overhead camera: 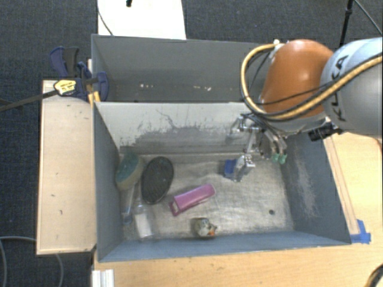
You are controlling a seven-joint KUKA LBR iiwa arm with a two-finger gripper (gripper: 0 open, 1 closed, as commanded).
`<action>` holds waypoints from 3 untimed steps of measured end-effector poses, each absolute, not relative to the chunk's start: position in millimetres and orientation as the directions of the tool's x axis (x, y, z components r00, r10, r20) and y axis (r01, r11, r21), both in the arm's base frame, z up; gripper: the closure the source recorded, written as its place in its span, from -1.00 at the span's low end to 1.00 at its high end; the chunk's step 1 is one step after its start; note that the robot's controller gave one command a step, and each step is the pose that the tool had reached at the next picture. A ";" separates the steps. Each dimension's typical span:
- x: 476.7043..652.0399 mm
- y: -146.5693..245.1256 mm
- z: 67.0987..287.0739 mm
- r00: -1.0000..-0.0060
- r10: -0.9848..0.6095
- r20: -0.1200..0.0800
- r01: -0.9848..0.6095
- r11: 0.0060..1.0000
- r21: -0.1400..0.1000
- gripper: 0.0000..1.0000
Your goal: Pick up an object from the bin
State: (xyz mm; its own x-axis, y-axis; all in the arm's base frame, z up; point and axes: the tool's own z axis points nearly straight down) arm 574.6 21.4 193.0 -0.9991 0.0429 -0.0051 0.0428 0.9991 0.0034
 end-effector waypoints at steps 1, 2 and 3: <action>572.1 -2.1 72.4 -0.880 0.474 -0.005 0.474 0.880 0.003 -1.00; 574.3 -2.1 75.6 -0.883 0.470 -0.011 0.470 0.883 0.006 1.00; 581.4 -6.3 267.3 -0.920 0.392 -0.011 0.392 0.920 0.005 1.00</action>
Offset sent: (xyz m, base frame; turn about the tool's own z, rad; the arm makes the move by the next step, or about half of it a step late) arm -0.0047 -0.0230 -0.1230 0.4495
